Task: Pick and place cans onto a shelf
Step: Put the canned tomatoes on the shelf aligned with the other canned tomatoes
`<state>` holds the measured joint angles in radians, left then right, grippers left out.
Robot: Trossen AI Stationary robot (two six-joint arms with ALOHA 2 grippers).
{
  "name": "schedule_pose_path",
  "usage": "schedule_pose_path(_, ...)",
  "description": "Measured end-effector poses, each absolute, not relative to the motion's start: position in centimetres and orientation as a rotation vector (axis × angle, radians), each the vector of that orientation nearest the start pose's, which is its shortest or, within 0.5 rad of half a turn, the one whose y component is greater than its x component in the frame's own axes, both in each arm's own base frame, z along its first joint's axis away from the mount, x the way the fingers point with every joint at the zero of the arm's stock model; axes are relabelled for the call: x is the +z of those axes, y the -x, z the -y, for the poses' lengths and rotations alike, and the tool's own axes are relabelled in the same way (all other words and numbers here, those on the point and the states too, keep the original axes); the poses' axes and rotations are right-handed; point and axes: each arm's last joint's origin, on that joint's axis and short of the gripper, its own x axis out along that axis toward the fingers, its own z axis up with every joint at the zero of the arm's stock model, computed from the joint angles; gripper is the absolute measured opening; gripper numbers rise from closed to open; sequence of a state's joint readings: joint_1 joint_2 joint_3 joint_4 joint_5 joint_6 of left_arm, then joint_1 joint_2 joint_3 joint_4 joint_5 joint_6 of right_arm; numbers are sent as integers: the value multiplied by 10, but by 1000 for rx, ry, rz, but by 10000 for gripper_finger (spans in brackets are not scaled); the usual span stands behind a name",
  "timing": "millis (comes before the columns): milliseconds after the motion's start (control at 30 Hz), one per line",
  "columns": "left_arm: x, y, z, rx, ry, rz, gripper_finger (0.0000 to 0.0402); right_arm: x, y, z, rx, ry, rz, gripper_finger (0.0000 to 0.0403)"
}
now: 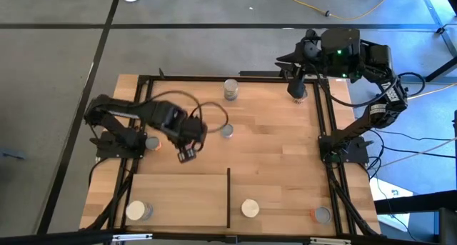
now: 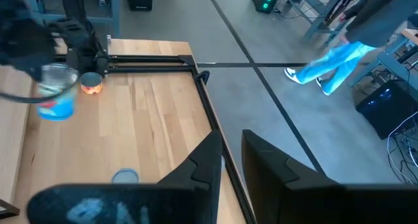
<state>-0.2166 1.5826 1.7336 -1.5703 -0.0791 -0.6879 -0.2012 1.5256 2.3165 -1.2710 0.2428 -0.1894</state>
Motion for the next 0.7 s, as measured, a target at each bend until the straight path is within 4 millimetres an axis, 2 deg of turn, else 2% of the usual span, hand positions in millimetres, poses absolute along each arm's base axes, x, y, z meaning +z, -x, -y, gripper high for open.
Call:
schedule_pose_path(200, 368, -252, 100, 416, 460, -1353, 0, 539, -216, 51, -391, 180, -527, 63)
schedule_pose_path(400, 368, -230, 143, 395, 495, -1366, 0, 539, -216, 51, -395, 163, -525, 63)
schedule_pose_path(700, 368, -197, 186, 457, 607, -1356, 0, 539, -216, 51, -401, 139, -520, 63)
